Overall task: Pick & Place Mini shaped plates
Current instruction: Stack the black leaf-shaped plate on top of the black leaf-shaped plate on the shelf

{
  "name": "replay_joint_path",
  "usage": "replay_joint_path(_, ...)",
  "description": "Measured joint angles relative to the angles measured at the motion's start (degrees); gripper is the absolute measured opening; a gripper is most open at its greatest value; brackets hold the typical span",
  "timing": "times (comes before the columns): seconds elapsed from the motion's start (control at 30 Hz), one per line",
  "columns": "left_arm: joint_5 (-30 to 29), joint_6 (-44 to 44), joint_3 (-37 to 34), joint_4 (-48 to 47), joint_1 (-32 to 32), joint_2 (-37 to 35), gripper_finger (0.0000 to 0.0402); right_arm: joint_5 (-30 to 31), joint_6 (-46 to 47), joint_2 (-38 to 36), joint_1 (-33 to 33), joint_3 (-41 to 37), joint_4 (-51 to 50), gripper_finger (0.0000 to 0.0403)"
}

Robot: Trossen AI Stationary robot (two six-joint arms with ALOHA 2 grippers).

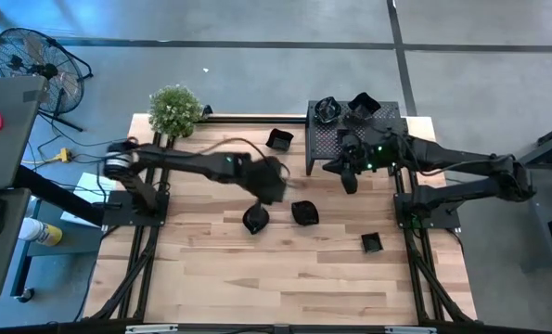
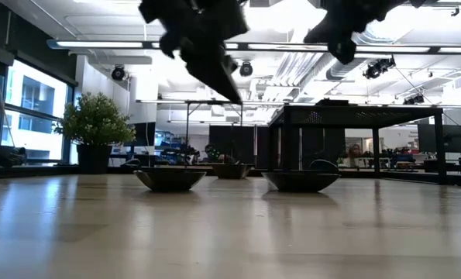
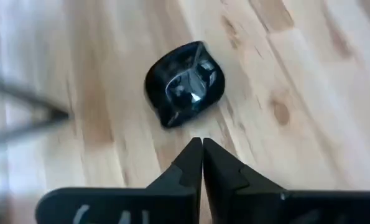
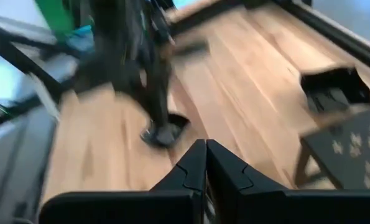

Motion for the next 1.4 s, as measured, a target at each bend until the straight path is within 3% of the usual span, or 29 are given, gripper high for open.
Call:
replay_joint_path(0.17,0.31,-8.79,-9.97,5.22,1.57,-9.33,0.0002,4.96,2.06,0.47,3.36,-3.34,1.27,0.0006)
replay_joint_path(0.37,-7.25,-20.91,-25.32,17.97,1.47,-20.35,0.0001,10.10,13.90,0.43,6.76,-13.21,13.88,0.0002)
replay_joint_path(0.53,-13.21,-33.28,-35.74,28.15,1.42,-29.03,0.0001,16.23,21.90,0.36,10.48,-15.55,10.74,0.0002)
replay_joint_path(0.63,-16.91,-36.93,-38.98,32.60,1.30,-31.95,0.0001,16.07,26.29,0.37,12.24,-15.56,6.71,0.0003)
replay_joint_path(0.87,-20.51,-39.63,-41.31,33.14,1.45,-31.92,0.0001,18.81,35.52,3.22,14.72,-16.51,2.02,0.0011)
replay_joint_path(1.07,-15.30,-44.41,-54.09,58.31,6.40,-32.59,0.0000,16.96,35.98,11.27,14.67,-17.57,7.53,0.0063)
replay_joint_path(1.23,-13.59,-46.14,-60.22,67.41,11.81,-32.57,0.0000,13.65,33.66,19.35,14.38,-17.57,17.66,0.0101)
replay_joint_path(1.4,-8.34,-46.73,-61.25,67.90,17.36,-32.51,0.0000,12.81,33.49,26.99,13.65,-17.59,21.85,0.0109)
